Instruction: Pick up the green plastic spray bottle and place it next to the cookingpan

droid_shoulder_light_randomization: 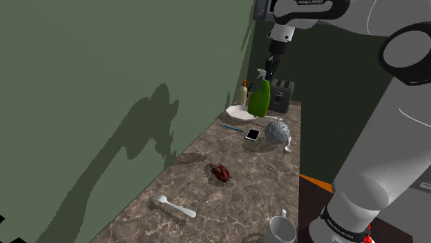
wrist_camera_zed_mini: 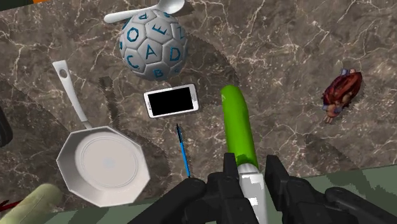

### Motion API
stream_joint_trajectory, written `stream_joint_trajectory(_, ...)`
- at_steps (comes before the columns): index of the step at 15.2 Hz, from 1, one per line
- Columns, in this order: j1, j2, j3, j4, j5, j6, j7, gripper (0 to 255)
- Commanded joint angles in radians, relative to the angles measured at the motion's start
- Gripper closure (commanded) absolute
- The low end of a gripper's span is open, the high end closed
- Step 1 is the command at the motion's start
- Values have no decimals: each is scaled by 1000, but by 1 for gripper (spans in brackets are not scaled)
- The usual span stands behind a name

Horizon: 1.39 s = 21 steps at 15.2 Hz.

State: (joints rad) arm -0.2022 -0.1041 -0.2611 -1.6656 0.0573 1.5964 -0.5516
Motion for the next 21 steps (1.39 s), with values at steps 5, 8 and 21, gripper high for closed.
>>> stream_joint_trajectory(5,-65,75,-81,35,21,26,-152,255)
stream_joint_trajectory(8,-101,129,-120,71,41,34,-228,255)
stream_joint_trajectory(21,-334,481,-223,401,204,-11,-537,255)
